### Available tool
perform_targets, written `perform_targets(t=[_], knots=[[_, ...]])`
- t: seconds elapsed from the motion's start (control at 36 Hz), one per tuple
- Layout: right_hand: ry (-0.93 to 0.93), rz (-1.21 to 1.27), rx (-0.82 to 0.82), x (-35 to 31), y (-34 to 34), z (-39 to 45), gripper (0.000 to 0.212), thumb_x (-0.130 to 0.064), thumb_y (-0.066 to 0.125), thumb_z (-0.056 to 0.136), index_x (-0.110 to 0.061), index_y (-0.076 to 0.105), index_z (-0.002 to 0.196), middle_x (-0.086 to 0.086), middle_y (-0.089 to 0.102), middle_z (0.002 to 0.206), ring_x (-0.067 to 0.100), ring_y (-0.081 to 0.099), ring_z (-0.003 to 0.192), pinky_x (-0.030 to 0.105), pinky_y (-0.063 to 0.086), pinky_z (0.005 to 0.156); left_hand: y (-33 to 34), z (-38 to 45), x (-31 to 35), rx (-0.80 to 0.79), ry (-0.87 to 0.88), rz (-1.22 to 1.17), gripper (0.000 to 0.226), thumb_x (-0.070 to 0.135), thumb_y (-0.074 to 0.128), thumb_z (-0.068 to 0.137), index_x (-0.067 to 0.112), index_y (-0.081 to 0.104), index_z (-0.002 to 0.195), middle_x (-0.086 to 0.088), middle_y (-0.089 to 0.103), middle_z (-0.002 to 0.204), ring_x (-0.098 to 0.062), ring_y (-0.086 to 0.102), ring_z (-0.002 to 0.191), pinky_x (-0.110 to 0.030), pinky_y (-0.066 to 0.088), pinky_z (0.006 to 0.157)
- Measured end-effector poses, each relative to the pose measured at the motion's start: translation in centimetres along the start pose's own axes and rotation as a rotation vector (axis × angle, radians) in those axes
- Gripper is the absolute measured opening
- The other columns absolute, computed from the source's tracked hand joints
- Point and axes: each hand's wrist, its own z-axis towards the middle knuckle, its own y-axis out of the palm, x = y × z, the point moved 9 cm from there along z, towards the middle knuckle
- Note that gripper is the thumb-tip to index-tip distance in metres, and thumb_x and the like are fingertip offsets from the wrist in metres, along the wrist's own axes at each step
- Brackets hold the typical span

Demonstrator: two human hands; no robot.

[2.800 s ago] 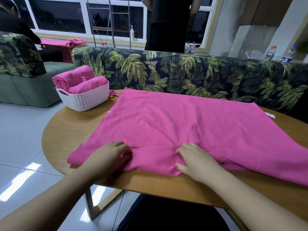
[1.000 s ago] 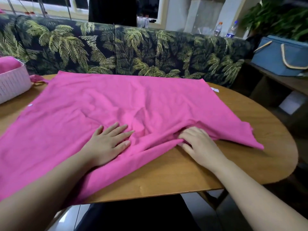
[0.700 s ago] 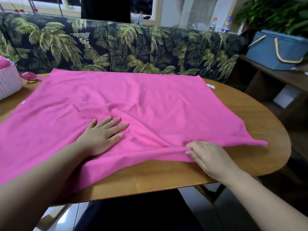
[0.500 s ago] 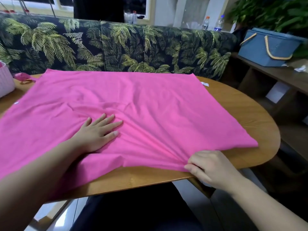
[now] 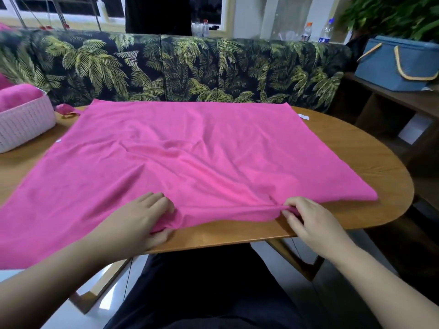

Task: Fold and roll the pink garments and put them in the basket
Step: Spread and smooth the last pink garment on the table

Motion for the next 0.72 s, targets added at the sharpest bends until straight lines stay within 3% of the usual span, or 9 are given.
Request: perform_targets(t=[0.08, 0.14, 0.22, 0.31, 0.42, 0.5, 0.58, 0.67, 0.72], knots=[[0.004, -0.004, 0.054, 0.0, -0.2, 0.6, 0.018, -0.024, 0.055, 0.092, -0.008, 0.062, 0.09, 0.003, 0.065, 0.08, 0.028, 0.064, 0.073, 0.033, 0.043, 0.059, -0.1, -0.1, 0.0, -0.021, 0.01, 0.065, 0.019, 0.034, 0.05, 0.083, 0.018, 0.054, 0.093, 0.005, 0.06, 0.083, -0.018, 0.059, 0.074, -0.026, 0.042, 0.07], [-0.031, 0.016, 0.071, -0.1, -0.3, 0.8, 0.04, -0.043, 0.04, 0.098, -0.009, 0.06, 0.088, 0.0, 0.062, 0.076, 0.026, 0.062, 0.071, 0.036, 0.045, 0.057, -0.4, -0.2, -0.2, -0.047, -0.001, 0.065, 0.019, 0.035, 0.046, 0.088, 0.019, 0.056, 0.089, 0.006, 0.06, 0.078, -0.015, 0.06, 0.072, -0.025, 0.041, 0.067], [-0.061, 0.068, 0.08, 0.1, -0.5, 0.8, 0.066, -0.059, 0.017, 0.098, -0.009, 0.058, 0.082, -0.007, 0.054, 0.071, 0.019, 0.055, 0.065, 0.032, 0.04, 0.053, -1.2, -0.3, -1.5, -0.069, -0.08, -0.059, 0.03, 0.055, 0.04, 0.093, 0.031, 0.057, 0.09, 0.016, 0.058, 0.079, -0.001, 0.054, 0.075, -0.018, 0.041, 0.069], [-0.091, 0.089, 0.118, 0.1, -1.4, 0.7, 0.064, -0.059, 0.019, 0.099, -0.012, 0.054, 0.074, -0.015, 0.045, 0.063, 0.005, 0.044, 0.06, 0.021, 0.028, 0.051, -1.9, -0.4, -3.1, -0.089, -0.241, -0.301, 0.042, 0.077, 0.038, 0.08, 0.042, 0.057, 0.092, 0.017, 0.062, 0.084, 0.0, 0.057, 0.083, -0.014, 0.041, 0.074], [-0.122, 0.043, 0.104, -0.1, -1.6, 0.3, 0.049, -0.06, 0.018, 0.099, -0.029, 0.031, 0.063, -0.012, 0.028, 0.051, 0.009, 0.034, 0.052, 0.025, 0.022, 0.049, -1.0, -0.4, -3.5, -0.268, -0.287, -0.407, 0.042, 0.08, 0.043, 0.075, 0.046, 0.06, 0.092, 0.019, 0.066, 0.079, -0.001, 0.061, 0.075, -0.016, 0.045, 0.07], [-0.094, 0.047, 0.095, 0.1, -1.6, -0.1, 0.06, -0.057, 0.022, 0.1, -0.018, 0.044, 0.06, -0.004, 0.044, 0.051, 0.012, 0.042, 0.047, 0.031, 0.032, 0.045, 0.5, 0.1, -3.2, -0.41, -0.298, -0.458, 0.068, 0.09, 0.033, 0.067, 0.031, 0.064, 0.08, 0.011, 0.065, 0.064, -0.002, 0.057, 0.056, -0.015, 0.044, 0.059], [-0.066, 0.05, 0.18, 0.2, -2.6, -0.5, 0.04, -0.038, 0.04, 0.094, -0.012, 0.062, 0.076, -0.007, 0.06, 0.065, 0.013, 0.053, 0.063, 0.024, 0.037, 0.052, 0.8, 2.2, -3.0, -0.356, -0.302, -0.393, 0.051, 0.073, 0.04, 0.078, 0.026, 0.059, 0.076, 0.008, 0.064, 0.06, -0.006, 0.056, 0.052, -0.018, 0.045, 0.056], [-0.017, 0.051, 0.219, 0.9, -3.2, -0.6, 0.027, -0.027, 0.044, 0.09, -0.009, 0.063, 0.087, -0.004, 0.061, 0.081, 0.009, 0.051, 0.078, 0.023, 0.044, 0.065, 0.6, 5.6, -2.3, -0.216, -0.241, -0.282, 0.029, 0.056, 0.046, 0.088, 0.033, 0.052, 0.072, 0.011, 0.059, 0.058, -0.003, 0.053, 0.054, -0.025, 0.044, 0.06], [0.013, 0.043, 0.25, 1.8, -3.6, -1.0, 0.025, -0.022, 0.044, 0.089, -0.005, 0.063, 0.092, -0.001, 0.061, 0.089, 0.011, 0.049, 0.087, 0.021, 0.041, 0.079, 1.3, 8.3, -1.8, -0.175, -0.218, -0.226, 0.018, 0.045, 0.048, 0.093, 0.034, 0.055, 0.079, 0.011, 0.058, 0.061, 0.001, 0.049, 0.055, -0.027, 0.042, 0.064]])
